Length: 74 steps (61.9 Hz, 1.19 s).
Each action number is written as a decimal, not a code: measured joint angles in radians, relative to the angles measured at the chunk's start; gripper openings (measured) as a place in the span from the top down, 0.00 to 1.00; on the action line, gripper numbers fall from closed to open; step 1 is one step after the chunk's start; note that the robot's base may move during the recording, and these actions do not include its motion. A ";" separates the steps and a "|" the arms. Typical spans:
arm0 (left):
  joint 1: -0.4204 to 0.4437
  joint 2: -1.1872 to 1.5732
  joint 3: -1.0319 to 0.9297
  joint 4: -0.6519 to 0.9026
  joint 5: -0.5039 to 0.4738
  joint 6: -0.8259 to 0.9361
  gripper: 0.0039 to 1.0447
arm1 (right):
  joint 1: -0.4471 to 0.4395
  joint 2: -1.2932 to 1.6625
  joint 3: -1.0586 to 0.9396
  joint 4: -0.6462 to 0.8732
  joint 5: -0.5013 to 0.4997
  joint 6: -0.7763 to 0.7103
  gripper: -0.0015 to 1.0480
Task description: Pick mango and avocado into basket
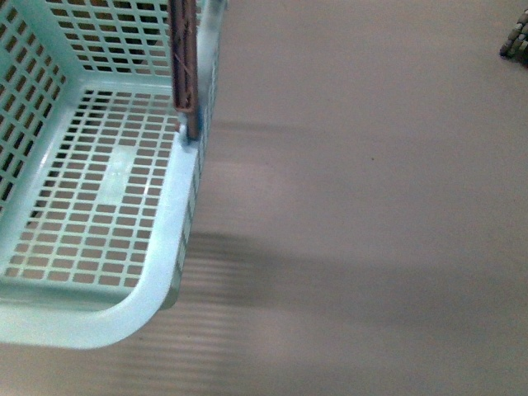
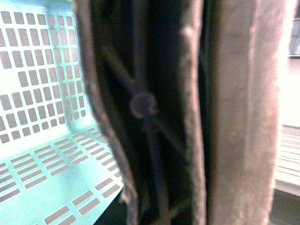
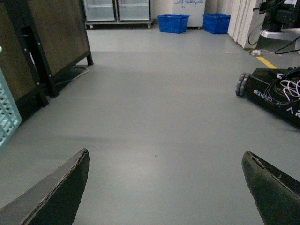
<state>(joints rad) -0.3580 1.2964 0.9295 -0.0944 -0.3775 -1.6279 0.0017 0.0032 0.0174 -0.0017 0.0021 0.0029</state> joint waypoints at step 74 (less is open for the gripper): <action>-0.007 -0.279 0.003 -0.253 -0.094 -0.015 0.87 | 0.000 0.000 0.000 0.000 0.000 0.000 0.08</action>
<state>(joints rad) -0.3649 1.0176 0.9325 -0.3473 -0.4717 -1.6428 0.0017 0.0032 0.0174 -0.0017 0.0021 0.0029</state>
